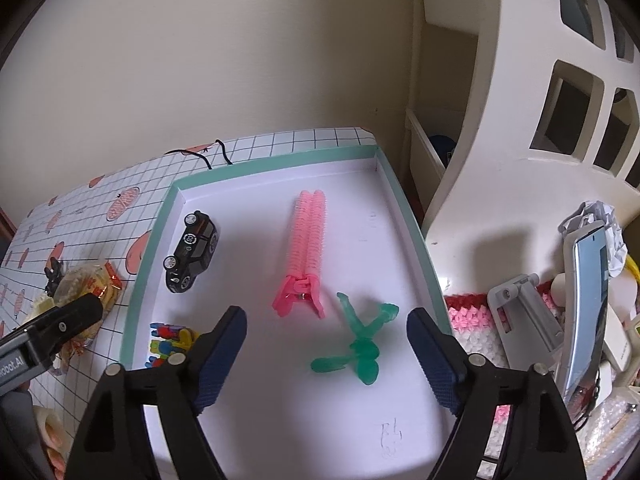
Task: Organize objects
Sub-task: 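Move both tools back toward the pile of items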
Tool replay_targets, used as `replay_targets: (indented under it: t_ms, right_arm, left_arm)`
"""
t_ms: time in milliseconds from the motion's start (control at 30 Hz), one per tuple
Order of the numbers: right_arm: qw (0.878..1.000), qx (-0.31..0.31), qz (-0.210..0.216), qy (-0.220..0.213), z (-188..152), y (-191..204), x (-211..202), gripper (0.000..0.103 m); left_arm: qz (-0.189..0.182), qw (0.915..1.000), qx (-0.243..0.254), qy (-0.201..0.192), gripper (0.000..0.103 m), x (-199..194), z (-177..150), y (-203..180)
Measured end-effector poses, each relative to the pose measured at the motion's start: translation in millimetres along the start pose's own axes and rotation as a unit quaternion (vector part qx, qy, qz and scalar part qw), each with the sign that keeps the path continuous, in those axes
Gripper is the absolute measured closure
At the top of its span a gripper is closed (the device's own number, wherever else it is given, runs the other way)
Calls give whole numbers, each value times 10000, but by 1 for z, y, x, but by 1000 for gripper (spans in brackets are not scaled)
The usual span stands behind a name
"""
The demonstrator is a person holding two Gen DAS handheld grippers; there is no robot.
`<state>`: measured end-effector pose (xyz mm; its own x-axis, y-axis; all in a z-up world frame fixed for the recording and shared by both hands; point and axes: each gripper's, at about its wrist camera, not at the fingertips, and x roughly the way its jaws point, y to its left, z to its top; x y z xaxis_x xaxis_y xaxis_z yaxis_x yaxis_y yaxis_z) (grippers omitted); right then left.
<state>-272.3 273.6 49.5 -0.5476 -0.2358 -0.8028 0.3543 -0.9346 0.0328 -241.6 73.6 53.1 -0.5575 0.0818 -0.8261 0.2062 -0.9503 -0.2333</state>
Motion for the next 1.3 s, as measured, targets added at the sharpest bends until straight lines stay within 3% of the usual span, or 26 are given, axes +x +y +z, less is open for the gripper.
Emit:
replay_targets:
  t_ms: [33,167,567,767,1300]
  right_arm:
    - [10000,17,16,-10,0,0,0,6]
    - [10000,34,15,-45,-1,1,-2,0]
    - [9999,-5,-19,-101,0,14,-13,0]
    - [9996,17,100,-278,12,33,-37,0]
    - [9953,-263,718,-601,31,127,-94,0]
  left_arm:
    - [30,10000,-8,-10,0,0,0,1]
    - [43,10000,-15,-41,0,-1,1,2]
    - [-79,9999,-115,-90,0,-20,6,13]
    - [57,9987,70,-509,0,-52,13,21]
    - [-44,9895,-782,-1216,0,-117,39,116]
